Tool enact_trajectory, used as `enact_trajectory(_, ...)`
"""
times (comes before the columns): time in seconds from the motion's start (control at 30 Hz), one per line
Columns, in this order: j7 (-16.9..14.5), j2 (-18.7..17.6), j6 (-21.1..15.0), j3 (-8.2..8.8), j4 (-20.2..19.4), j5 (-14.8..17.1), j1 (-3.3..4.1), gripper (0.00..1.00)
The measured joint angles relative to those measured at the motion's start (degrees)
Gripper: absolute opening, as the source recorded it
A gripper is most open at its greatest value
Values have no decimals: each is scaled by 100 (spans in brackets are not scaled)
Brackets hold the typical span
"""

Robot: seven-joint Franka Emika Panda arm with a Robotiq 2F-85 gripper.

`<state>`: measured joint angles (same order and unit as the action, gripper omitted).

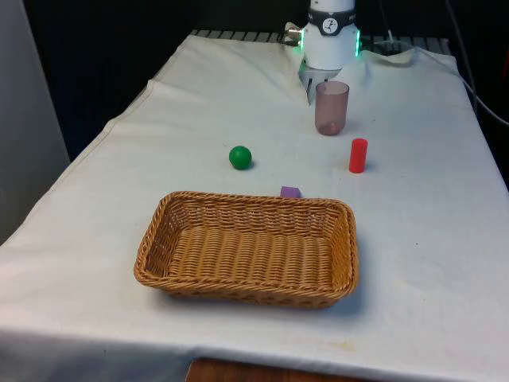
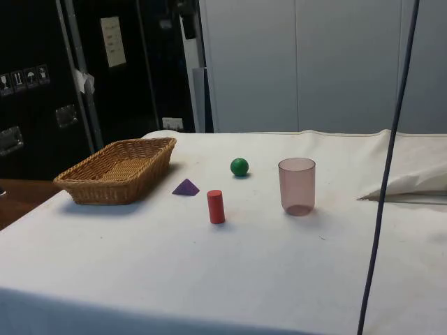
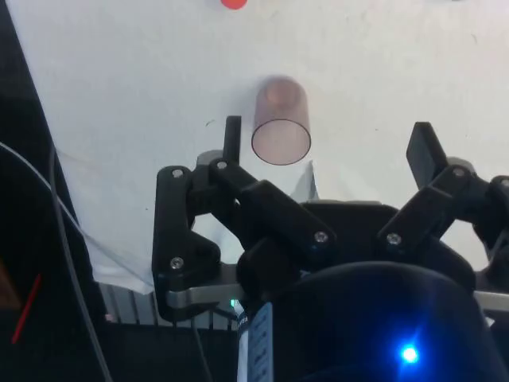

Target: Pick up the triangular block and place it into the basket.

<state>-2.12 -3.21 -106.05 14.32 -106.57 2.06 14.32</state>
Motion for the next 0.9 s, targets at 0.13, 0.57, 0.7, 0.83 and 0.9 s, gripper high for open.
enact_trajectory(0.13,103,-115,-97,-63,23,0,0,100)
enact_trajectory(0.57,361,-424,-390,-206,138,0,0,100)
enact_trajectory(0.7,453,-527,-573,-229,149,6,0,100)
enact_trajectory(0.83,504,-590,-699,-235,149,6,0,100)
enact_trajectory(0.9,550,-647,-837,-235,115,6,0,100)
